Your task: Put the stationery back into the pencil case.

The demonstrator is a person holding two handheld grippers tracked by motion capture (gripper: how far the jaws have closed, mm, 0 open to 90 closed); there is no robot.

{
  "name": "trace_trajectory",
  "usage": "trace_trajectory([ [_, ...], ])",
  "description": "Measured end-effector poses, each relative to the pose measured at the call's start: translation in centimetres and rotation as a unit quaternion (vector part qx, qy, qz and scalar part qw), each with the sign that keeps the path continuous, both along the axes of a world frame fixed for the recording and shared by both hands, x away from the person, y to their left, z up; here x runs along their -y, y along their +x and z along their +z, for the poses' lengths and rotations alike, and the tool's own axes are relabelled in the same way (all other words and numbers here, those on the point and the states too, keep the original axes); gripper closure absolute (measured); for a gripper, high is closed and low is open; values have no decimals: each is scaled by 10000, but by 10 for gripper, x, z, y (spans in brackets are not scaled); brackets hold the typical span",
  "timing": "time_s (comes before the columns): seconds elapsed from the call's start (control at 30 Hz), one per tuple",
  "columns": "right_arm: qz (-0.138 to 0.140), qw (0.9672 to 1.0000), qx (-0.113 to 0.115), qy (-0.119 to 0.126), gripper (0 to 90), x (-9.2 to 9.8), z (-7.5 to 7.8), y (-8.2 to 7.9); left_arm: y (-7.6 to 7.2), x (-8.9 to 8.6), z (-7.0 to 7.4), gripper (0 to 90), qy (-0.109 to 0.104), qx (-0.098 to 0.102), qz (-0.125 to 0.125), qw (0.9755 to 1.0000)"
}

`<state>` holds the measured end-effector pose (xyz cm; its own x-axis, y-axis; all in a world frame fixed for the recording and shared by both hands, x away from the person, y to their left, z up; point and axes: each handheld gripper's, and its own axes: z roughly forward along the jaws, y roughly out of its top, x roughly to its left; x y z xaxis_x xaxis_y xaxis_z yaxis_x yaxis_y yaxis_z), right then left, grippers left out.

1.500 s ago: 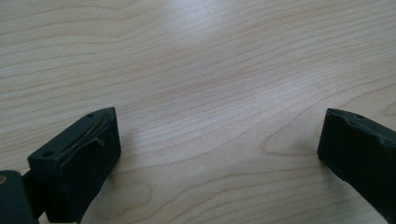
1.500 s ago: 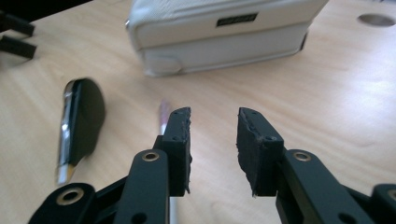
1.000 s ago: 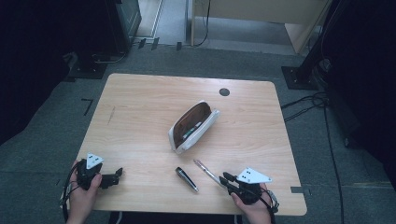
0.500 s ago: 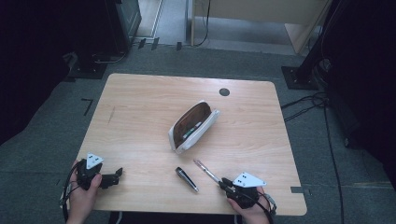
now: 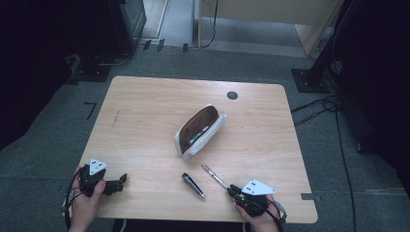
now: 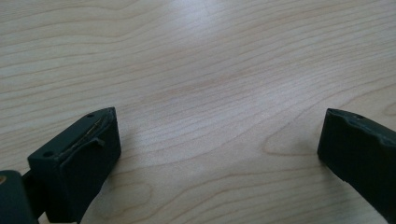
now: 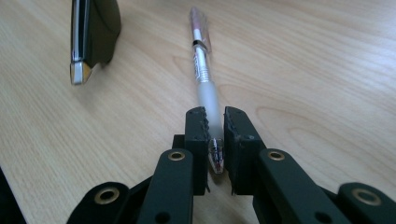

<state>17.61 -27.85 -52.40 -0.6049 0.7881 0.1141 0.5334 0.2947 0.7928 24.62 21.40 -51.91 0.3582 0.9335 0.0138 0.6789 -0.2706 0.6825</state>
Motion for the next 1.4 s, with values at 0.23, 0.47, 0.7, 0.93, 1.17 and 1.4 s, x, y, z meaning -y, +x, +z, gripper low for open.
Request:
trace_trajectory([
  [0.23,-785,9967,106,-149,808,11,3,5,0,0,0,0,0,1,0,10000],
  [0.47,-960,9951,7,-252,805,14,1,7,0,0,0,0,0,1,1,10000],
  [0.7,-873,9957,-38,-322,792,10,1,10,0,0,0,0,1,1,0,10000],
  [0.93,-848,9956,4,-398,728,6,1,10,0,0,0,0,0,1,0,10000],
  [1.17,-838,9954,43,-468,745,1,1,13,0,0,0,0,1,1,1,10000],
  [1.4,-787,9955,97,-513,809,-2,1,15,0,0,0,0,1,2,0,10000],
])
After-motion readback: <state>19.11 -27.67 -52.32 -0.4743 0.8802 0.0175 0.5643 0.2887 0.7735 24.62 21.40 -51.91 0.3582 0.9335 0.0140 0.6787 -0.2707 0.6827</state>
